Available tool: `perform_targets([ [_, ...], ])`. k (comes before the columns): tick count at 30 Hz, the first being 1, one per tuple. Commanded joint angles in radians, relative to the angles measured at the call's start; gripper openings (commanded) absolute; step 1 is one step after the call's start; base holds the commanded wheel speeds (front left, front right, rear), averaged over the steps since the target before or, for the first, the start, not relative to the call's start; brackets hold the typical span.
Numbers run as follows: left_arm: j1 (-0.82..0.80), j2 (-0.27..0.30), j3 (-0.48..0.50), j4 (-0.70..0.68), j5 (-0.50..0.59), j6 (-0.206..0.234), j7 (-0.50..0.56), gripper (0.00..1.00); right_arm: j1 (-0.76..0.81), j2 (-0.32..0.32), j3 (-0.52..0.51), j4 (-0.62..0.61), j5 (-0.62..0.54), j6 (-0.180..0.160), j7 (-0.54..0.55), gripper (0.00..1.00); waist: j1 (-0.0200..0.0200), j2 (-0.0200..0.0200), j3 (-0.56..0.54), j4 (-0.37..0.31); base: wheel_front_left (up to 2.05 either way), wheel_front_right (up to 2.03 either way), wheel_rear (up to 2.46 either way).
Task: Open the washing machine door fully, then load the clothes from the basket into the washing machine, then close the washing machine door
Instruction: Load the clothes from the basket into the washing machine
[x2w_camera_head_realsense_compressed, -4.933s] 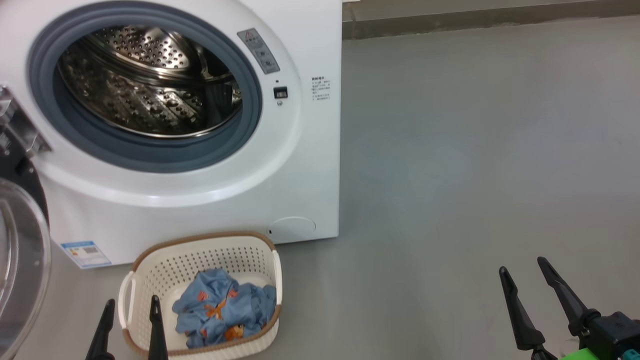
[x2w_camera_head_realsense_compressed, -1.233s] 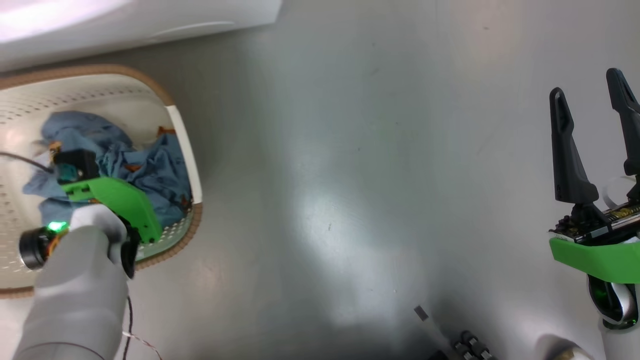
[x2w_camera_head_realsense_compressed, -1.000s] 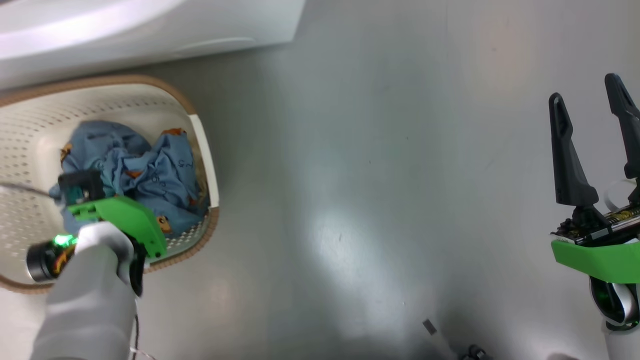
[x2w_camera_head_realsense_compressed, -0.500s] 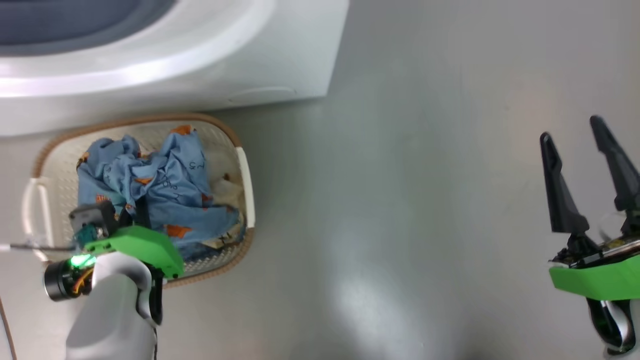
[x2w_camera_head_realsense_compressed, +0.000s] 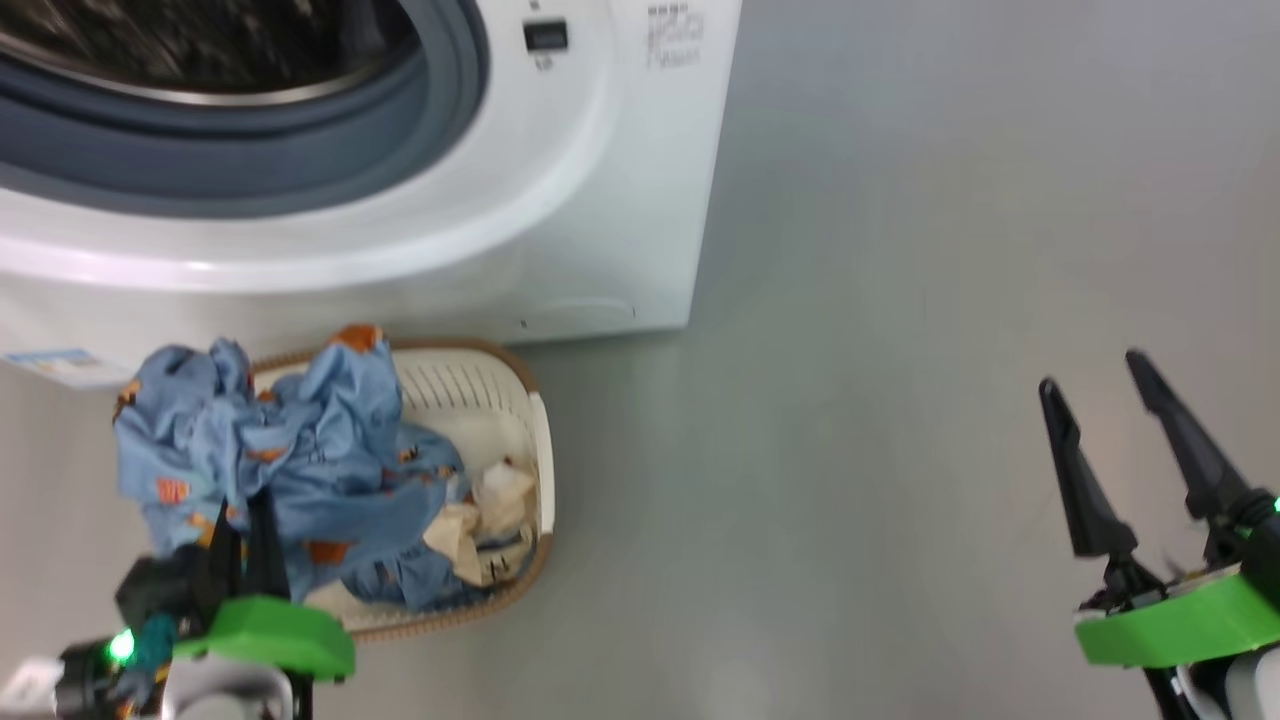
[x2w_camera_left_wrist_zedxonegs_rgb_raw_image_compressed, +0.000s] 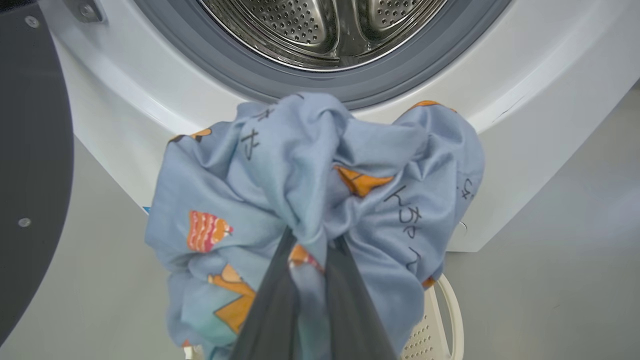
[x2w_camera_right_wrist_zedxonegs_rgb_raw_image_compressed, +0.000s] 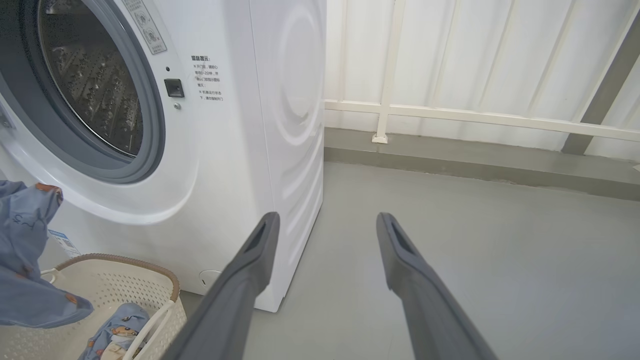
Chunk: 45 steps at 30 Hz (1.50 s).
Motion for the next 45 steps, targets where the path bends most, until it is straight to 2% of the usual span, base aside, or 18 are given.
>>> perform_targets([
  [1,0.049,0.029,0.040,-0.074,0.020,0.002,-0.012,0.00,0.032,-0.007,0.025,-0.009,-0.006,0.002,-0.005,1.00,0.0001,-0.0001,-0.112,0.013,0.00,0.00,0.00],
  [10,0.210,0.038,0.032,-0.246,0.078,-0.020,-0.012,0.00,0.111,0.013,0.042,0.039,-0.011,0.002,-0.005,1.00,0.0001,-0.0001,-0.263,0.016,0.00,0.00,0.00],
  [20,0.311,0.056,0.007,-0.295,0.089,-0.033,-0.002,0.00,0.169,0.027,0.067,0.058,-0.016,0.002,-0.005,1.00,0.0001,-0.0001,-0.376,0.025,0.00,0.00,0.00],
  [45,0.339,0.087,-0.008,-0.355,0.075,-0.023,0.034,0.00,0.179,0.049,0.077,0.069,-0.011,0.002,-0.005,1.00,0.0001,-0.0001,-0.408,0.024,0.00,0.00,0.00],
])
